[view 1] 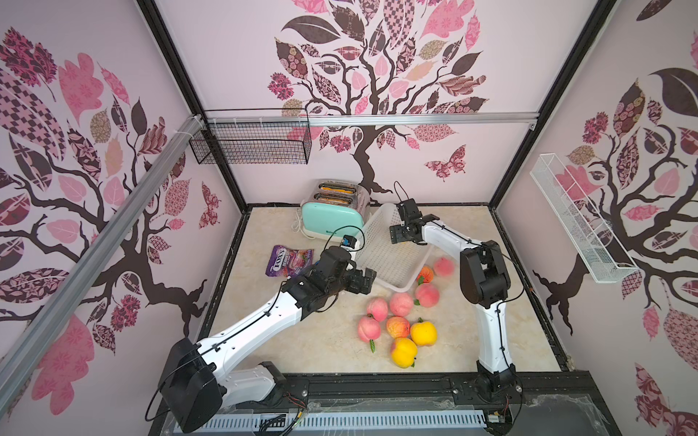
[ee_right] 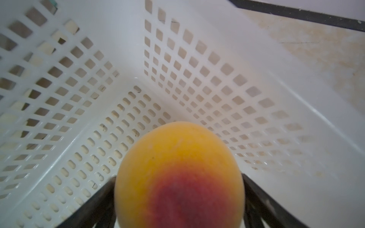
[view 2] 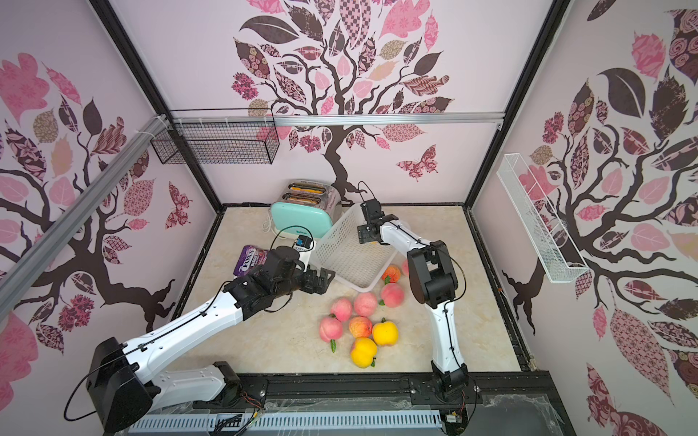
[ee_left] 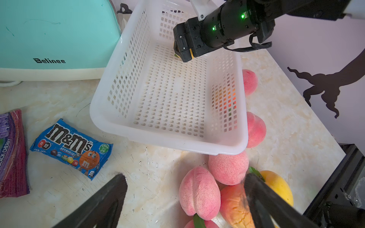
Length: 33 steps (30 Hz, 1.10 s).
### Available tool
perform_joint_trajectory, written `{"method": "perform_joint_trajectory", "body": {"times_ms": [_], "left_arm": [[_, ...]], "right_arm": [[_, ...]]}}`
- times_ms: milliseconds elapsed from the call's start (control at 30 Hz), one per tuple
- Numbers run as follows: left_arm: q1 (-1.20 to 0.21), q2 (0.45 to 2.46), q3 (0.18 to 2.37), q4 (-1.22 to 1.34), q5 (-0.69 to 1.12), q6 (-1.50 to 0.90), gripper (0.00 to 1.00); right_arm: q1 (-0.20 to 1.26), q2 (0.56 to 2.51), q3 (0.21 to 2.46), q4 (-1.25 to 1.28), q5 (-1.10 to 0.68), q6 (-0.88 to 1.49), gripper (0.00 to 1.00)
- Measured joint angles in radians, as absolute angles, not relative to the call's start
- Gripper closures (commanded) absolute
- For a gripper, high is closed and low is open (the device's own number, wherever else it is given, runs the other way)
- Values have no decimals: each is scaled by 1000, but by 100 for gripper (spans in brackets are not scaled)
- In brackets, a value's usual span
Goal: Put the peaches into the basket
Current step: Place the peach in the basket.
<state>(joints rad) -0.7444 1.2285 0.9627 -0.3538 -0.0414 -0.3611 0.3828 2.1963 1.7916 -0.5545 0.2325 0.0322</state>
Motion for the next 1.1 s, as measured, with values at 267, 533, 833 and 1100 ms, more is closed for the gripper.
{"method": "perform_joint_trajectory", "body": {"times_ms": [267,533,833,1100], "left_arm": [[-744,1214,963,-360,-49,-358,3],[-744,1209,962,-386,-61,-343,3],[-770,1201,975,-471,-117,-310,3],[-881,1192,1003,-530,-186,-294,3]], "right_arm": [[383,2199,1819,-576,235,18,5],[383,2179,1819,-601,239,4,5],[384,1982,1740,-612,245,-9,3],[390,1748,1540,-617,250,-9,2]]}}
